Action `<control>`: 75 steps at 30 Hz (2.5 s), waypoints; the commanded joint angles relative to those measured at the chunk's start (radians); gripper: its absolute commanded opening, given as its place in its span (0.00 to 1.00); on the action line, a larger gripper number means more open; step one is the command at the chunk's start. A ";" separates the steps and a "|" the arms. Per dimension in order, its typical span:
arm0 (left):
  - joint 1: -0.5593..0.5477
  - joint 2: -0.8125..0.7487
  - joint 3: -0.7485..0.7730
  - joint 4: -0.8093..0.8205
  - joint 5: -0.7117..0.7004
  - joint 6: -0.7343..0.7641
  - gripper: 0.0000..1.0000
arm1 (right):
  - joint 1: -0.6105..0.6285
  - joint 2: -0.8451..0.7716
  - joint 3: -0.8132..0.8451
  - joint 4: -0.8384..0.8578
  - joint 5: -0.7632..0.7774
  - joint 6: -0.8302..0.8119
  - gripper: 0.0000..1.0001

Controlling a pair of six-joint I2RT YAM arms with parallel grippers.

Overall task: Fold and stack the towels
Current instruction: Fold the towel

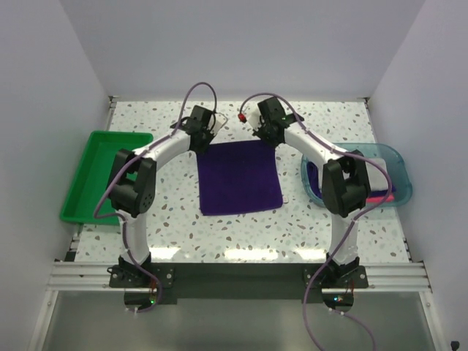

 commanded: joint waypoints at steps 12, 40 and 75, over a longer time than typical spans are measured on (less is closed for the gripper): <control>0.014 -0.222 -0.181 -0.022 -0.122 -0.289 0.00 | -0.010 -0.164 -0.109 0.011 0.095 0.047 0.00; -0.044 -0.512 -0.473 -0.102 0.092 -0.446 0.00 | 0.044 -0.473 -0.477 -0.129 0.121 0.453 0.00; -0.059 -0.561 -0.527 -0.220 0.138 -0.501 0.00 | 0.097 -0.532 -0.567 -0.195 0.140 0.557 0.00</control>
